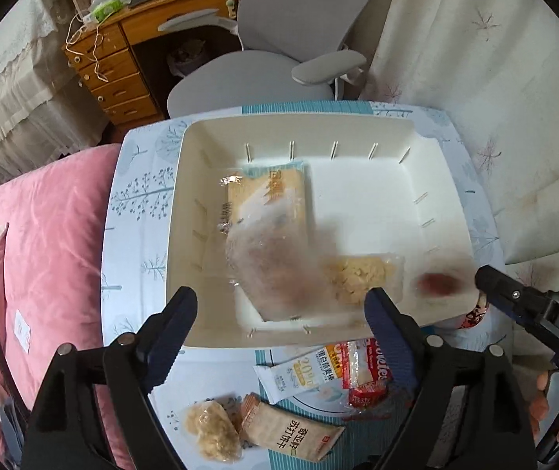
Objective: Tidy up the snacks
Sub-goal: 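Carry both bags over the white tray and release them inside, then move both tools to the snacks beside the tray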
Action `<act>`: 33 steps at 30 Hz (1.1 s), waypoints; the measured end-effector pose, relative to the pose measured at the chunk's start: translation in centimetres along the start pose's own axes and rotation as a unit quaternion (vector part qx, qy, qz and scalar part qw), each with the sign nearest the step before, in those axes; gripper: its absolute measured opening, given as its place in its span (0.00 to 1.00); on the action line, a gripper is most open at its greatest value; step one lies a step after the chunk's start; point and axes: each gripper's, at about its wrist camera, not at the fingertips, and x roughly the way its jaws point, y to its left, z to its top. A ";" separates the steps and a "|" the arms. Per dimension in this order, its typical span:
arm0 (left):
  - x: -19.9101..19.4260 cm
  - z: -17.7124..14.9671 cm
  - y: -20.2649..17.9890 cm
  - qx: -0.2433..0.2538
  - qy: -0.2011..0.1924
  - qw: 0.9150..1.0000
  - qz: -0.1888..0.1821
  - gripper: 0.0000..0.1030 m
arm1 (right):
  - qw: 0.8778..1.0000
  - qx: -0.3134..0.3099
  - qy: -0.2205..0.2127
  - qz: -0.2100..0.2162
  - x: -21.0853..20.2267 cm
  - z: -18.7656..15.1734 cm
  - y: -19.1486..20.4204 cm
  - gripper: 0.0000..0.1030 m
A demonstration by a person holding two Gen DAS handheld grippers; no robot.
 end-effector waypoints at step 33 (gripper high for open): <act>-10.2 -15.2 1.2 -0.140 -0.043 0.988 0.056 0.84 | 0.996 -0.089 0.015 0.017 -7.5 -5.8 -3.3 0.61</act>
